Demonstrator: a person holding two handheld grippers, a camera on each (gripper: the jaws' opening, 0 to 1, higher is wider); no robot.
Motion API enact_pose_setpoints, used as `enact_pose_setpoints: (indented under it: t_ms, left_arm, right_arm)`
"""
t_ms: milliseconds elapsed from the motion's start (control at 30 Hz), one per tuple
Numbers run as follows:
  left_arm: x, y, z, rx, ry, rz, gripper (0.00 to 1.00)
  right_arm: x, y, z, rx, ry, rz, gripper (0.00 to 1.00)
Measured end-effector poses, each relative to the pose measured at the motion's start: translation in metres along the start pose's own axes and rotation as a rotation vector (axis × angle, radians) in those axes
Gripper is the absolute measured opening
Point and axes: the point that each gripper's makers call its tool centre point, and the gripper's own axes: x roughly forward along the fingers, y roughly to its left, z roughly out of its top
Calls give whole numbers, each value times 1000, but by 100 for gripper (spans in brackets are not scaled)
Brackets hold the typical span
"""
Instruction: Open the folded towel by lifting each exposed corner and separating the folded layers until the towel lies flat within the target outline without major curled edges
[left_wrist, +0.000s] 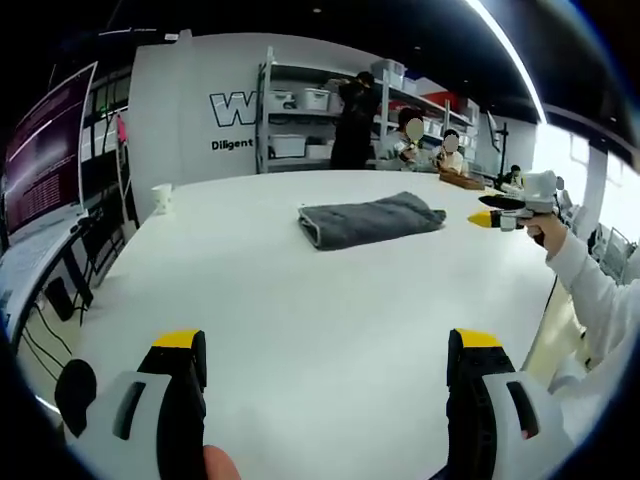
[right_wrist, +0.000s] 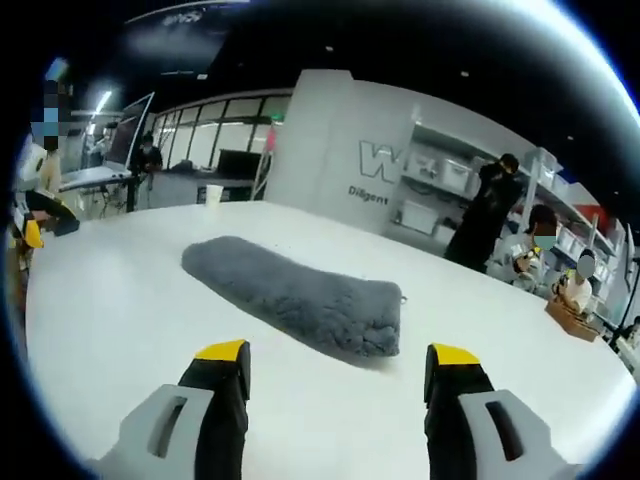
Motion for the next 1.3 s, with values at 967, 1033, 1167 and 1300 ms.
enact_pose_setpoints:
  t_ms: [967,1033,1167,1300]
  left_arm:
    - [10,-9,-3,11,30,-30,100]
    - [10,-10,-3,9,28,-33,100]
    - [10,-7,-4,4,27,-29,100]
    - [11,-6,-5,2,31,-27,100]
  right_arm:
    - [-52,37,-21,62,125,66,99]
    - [-54,38,-23,69,125,63,99]
    - [-58,37,-28,77,141,56,99]
    - [-65,32,-32,87,162,18,99]
